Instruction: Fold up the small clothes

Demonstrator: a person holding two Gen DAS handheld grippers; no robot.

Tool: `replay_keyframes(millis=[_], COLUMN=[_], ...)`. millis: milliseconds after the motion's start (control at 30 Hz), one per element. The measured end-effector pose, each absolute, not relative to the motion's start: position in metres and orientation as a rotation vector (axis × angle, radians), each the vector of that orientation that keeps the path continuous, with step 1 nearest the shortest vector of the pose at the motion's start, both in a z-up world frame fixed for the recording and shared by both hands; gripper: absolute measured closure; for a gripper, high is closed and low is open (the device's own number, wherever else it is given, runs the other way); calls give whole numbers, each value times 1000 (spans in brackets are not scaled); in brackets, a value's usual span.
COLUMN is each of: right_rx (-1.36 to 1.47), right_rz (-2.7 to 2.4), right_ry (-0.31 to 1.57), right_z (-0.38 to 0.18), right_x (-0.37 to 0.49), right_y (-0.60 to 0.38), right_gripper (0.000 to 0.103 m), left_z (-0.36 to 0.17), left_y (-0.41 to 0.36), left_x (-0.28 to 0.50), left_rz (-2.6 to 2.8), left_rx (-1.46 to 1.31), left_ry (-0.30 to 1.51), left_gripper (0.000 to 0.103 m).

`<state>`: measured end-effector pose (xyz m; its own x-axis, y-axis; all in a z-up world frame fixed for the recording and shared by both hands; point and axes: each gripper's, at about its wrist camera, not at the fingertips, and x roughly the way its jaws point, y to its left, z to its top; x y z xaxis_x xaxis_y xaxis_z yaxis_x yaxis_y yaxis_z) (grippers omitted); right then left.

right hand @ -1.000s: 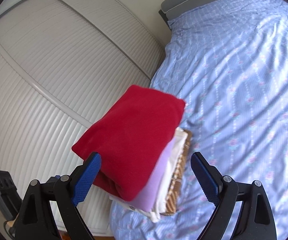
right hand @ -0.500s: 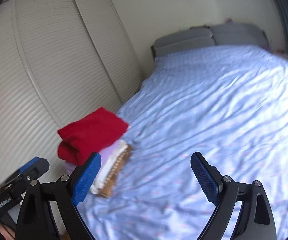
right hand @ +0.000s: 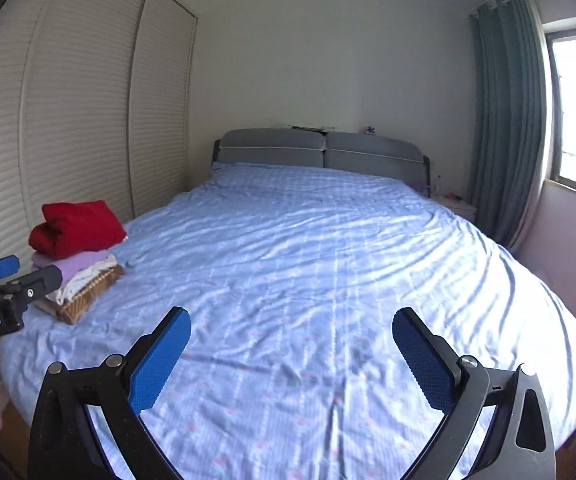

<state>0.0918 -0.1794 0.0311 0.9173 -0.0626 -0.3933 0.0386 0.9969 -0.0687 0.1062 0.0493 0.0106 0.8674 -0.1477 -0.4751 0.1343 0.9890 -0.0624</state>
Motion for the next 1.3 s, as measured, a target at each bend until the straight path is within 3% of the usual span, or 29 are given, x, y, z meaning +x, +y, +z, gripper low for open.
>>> replay_keyframes(millis=[533, 1300], right_rx=[-35, -26], right_rz=[-155, -147], right_ry=[443, 442], right_z=[8, 7], right_x=[18, 12], right_y=[-229, -224], right_gripper=[1, 1], left_z=[-7, -9], left_y=[15, 19], left_x=[32, 19], left_rz=[-155, -161], left_rx=[22, 11], left_ry=[476, 491], left_gripper=[0, 0])
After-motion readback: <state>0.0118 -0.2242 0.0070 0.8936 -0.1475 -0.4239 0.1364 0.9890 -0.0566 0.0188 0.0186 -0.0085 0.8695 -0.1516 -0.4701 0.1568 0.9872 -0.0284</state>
